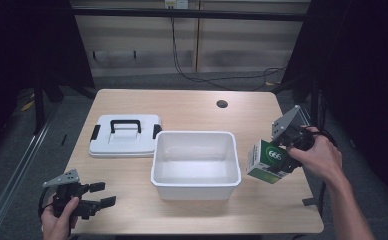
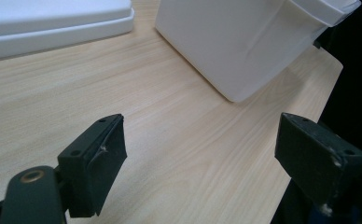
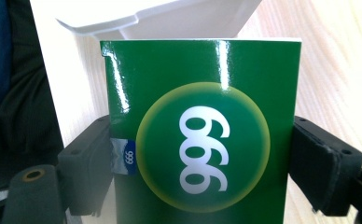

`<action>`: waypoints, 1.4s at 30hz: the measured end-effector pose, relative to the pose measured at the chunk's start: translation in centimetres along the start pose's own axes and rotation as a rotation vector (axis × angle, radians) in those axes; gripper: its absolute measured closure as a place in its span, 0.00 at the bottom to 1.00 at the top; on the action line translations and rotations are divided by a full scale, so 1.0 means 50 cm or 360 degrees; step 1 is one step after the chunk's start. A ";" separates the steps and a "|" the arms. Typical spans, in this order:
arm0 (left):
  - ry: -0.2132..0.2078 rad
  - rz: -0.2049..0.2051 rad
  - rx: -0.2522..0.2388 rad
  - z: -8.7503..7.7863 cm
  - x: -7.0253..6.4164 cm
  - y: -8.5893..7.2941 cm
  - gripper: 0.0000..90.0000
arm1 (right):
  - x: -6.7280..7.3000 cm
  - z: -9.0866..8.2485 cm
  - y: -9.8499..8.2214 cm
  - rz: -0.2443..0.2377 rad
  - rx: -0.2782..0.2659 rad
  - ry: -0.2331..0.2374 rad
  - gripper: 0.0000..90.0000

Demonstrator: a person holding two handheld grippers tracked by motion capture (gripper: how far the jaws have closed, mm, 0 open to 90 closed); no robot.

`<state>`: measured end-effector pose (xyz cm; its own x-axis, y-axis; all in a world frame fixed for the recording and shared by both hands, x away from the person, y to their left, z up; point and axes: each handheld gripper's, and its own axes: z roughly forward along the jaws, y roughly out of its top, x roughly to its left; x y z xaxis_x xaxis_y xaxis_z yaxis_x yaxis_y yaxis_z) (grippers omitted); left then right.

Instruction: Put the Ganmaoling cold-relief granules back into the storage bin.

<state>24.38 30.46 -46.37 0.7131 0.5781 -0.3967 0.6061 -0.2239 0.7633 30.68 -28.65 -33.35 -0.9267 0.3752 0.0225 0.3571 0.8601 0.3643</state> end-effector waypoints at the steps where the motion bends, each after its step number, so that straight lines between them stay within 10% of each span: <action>1: 0.0002 0.0002 0.0001 -0.001 0.001 0.000 0.18 | 0.000 -0.004 0.001 0.0010 -0.0007 -0.0003 0.18; 22: 0.0004 -0.0002 -0.0006 -0.001 0.000 -0.001 0.18 | 0.013 -0.080 0.008 -0.0002 -0.0161 -0.0089 0.18; 42: 0.0000 -0.0003 0.0001 0.000 0.000 0.000 0.18 | 0.025 -0.107 0.120 -0.0147 -0.0266 -0.0096 0.18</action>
<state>24.38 30.46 -46.41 0.7119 0.5787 -0.3979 0.6075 -0.2233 0.7623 31.02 -24.88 -26.14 -0.9440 0.3219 -0.0720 0.2419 0.8241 0.5121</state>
